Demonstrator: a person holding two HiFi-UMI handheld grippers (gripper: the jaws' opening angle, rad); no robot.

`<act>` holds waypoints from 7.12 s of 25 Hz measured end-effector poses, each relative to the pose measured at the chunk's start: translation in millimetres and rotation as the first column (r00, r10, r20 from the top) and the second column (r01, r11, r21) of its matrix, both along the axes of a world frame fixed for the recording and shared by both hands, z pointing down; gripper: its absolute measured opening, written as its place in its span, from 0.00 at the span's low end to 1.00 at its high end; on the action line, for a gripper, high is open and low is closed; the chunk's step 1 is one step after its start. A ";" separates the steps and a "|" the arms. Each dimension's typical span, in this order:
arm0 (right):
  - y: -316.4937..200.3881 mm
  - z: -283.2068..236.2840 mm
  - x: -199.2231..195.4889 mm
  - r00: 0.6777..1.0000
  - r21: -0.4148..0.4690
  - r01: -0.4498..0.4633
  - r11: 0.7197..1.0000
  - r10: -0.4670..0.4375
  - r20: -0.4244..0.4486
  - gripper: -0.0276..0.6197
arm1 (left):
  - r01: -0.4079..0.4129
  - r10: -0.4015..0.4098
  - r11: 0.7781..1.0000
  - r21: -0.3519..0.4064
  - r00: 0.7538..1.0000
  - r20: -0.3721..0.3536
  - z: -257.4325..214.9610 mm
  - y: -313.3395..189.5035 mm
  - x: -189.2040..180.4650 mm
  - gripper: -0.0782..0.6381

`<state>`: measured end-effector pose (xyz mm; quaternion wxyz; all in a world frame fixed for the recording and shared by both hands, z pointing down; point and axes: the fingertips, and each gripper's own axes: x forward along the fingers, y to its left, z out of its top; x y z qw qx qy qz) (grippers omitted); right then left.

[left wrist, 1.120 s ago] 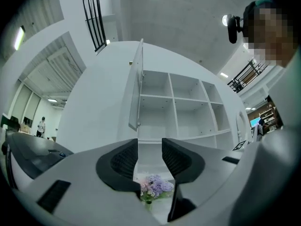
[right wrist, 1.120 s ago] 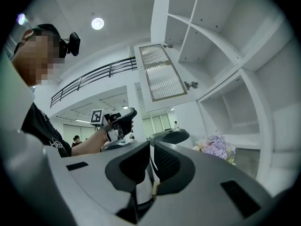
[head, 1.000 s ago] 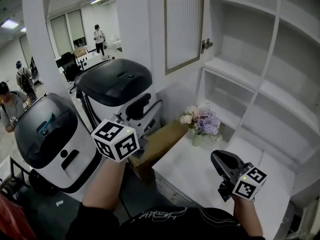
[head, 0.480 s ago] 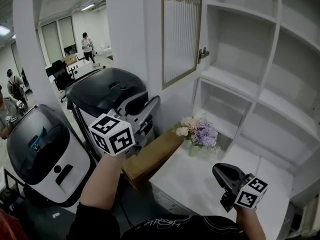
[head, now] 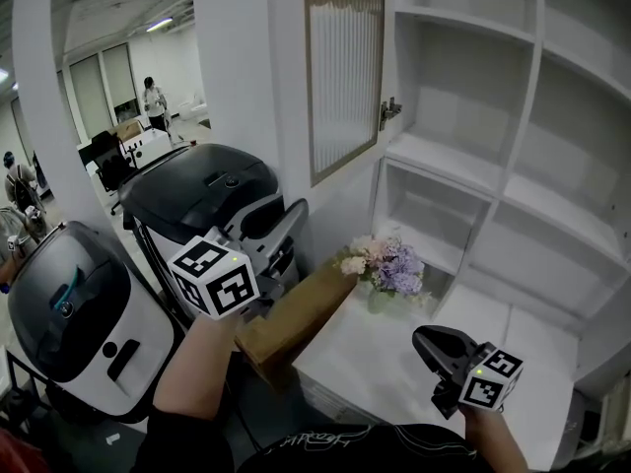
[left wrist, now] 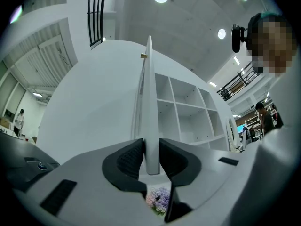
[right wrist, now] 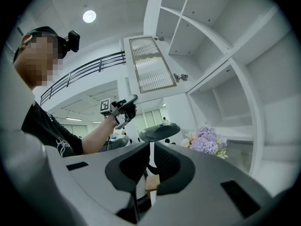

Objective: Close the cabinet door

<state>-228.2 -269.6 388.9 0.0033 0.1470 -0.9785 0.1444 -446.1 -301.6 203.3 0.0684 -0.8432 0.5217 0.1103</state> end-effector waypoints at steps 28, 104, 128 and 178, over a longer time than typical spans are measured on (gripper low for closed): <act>-8.0 -8.6 96.8 0.991 -0.037 -0.111 0.993 0.113 0.072 0.13 | 0.010 -0.009 1.000 -0.004 0.993 0.114 1.1 -0.2 135.2 0.35; -82.9 -25.8 262.7 0.905 -0.066 -0.362 0.930 0.368 0.213 0.13 | -0.006 0.021 0.993 -0.120 0.992 0.121 3.4 -207.7 313.2 0.15; -71.7 -29.3 270.8 0.919 -0.031 -0.352 0.935 0.352 0.178 0.13 | -0.024 0.036 0.990 -0.142 0.996 0.085 4.9 -188.6 312.2 0.14; -18.5 -10.2 230.3 0.957 -0.015 -0.268 0.963 0.268 0.112 0.13 | -0.417 0.427 0.840 -0.347 0.903 -0.051 158.0 14.9 375.4 0.14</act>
